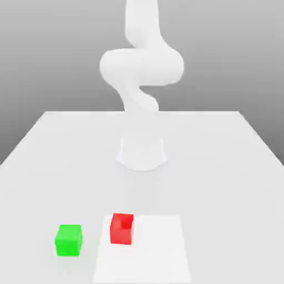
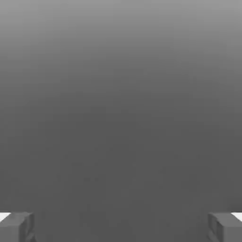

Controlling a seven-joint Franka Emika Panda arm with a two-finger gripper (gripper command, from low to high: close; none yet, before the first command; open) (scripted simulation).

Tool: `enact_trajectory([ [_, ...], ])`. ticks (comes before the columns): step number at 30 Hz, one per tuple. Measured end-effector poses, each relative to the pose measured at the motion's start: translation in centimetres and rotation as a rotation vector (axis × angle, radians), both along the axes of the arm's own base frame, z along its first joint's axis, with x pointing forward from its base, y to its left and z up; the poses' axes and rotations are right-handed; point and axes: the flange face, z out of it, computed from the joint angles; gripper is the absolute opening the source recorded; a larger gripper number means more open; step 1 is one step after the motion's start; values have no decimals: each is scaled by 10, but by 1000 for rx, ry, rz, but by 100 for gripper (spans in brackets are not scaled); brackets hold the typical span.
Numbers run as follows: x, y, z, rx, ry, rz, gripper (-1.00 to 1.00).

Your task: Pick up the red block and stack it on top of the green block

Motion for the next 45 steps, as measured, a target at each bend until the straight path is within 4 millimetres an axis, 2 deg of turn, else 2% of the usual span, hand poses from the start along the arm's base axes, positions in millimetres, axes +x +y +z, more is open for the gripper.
enact_trajectory([
  [4, 45, -7, -99, -56, 158, -42, 0],
  [6, 57, -14, -149, -69, 235, -57, 0],
  [9, 65, -28, -224, -72, 351, -74, 0],
  [11, 62, -37, -274, -62, 428, -81, 0],
  [14, 48, -47, -344, -29, 538, -85, 0],
  [19, 6, -50, -437, 65, 689, -76, 0],
  [30, -1, -50, -509, 86, 710, -77, 0],
  [31, -2, -50, -515, 85, 712, -76, -100],
  [38, -2, -50, -516, 85, 712, -76, -100],
  [45, 1, -50, -475, 87, 706, -78, -100],
])
